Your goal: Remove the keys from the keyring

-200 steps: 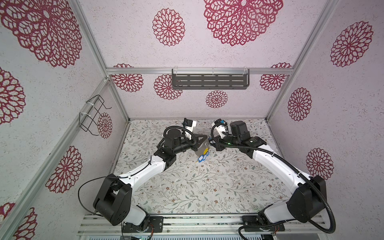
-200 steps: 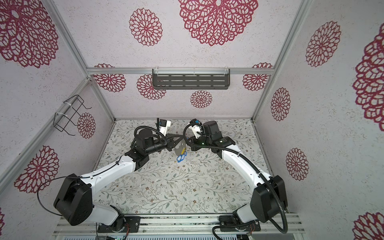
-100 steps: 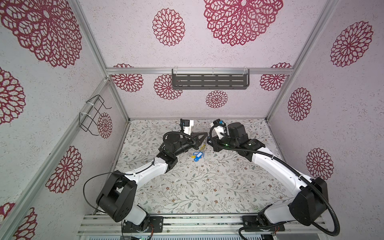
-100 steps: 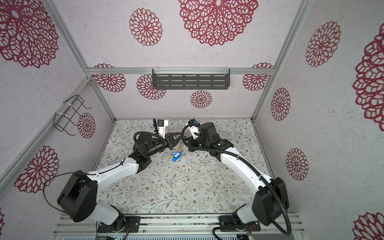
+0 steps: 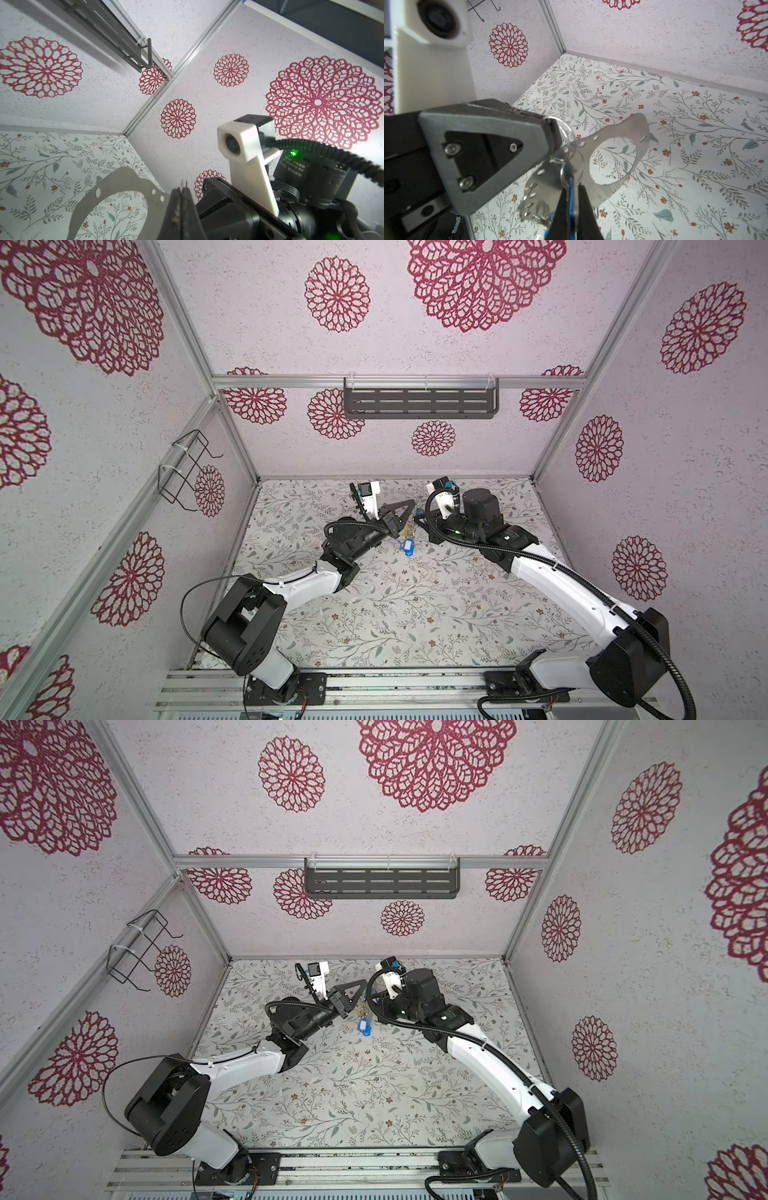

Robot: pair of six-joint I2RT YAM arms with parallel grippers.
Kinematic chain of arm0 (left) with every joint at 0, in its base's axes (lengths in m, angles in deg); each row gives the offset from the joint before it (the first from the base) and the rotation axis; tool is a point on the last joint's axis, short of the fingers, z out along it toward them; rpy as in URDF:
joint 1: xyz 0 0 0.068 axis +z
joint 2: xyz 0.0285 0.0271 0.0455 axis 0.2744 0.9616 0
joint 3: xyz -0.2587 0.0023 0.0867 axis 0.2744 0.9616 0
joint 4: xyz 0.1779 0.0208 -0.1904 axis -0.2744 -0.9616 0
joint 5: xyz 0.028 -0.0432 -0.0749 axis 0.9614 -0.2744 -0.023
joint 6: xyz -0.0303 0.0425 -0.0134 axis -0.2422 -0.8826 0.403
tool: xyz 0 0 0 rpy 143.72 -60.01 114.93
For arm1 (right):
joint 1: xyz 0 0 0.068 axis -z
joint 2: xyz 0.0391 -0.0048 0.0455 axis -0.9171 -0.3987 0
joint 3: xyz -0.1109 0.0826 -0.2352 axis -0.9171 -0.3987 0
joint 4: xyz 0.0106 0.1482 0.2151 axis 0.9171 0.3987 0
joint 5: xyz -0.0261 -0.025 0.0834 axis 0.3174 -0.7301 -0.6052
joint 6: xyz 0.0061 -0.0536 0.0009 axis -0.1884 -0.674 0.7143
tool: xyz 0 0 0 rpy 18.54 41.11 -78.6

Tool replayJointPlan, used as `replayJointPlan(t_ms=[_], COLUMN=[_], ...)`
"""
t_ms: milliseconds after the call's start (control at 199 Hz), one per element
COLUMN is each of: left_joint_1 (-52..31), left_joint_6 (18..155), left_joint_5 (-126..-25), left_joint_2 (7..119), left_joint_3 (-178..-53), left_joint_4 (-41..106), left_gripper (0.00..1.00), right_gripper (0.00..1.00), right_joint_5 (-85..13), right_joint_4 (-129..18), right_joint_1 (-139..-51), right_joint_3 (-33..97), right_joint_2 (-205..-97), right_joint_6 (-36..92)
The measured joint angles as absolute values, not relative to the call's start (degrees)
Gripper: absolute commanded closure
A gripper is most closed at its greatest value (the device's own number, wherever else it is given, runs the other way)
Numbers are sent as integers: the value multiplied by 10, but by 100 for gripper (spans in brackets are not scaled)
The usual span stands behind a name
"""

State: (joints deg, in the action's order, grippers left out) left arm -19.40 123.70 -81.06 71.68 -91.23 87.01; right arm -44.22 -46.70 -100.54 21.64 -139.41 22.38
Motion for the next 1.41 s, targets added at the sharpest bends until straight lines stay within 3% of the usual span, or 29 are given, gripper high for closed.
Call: replayJointPlan(t_ms=[422, 1237, 1408], left_joint_1=[-198, -202, -200], left_joint_6=[1374, 1391, 1387], left_joint_5=[-801, -756, -752], left_joint_2=[784, 805, 805], left_joint_3=[-909, -910, -910], left_joint_4=[1037, 1077, 1075], left_gripper=[100, 100, 100], right_gripper=[100, 100, 66], right_joint_5=[-416, -390, -359], right_joint_4=[-504, -549, -530], right_joint_1=[-1009, -1040, -1048], right_joint_3=[198, 198, 195], right_joint_2=[-1366, -1395, -1387], right_joint_6=[233, 258, 253])
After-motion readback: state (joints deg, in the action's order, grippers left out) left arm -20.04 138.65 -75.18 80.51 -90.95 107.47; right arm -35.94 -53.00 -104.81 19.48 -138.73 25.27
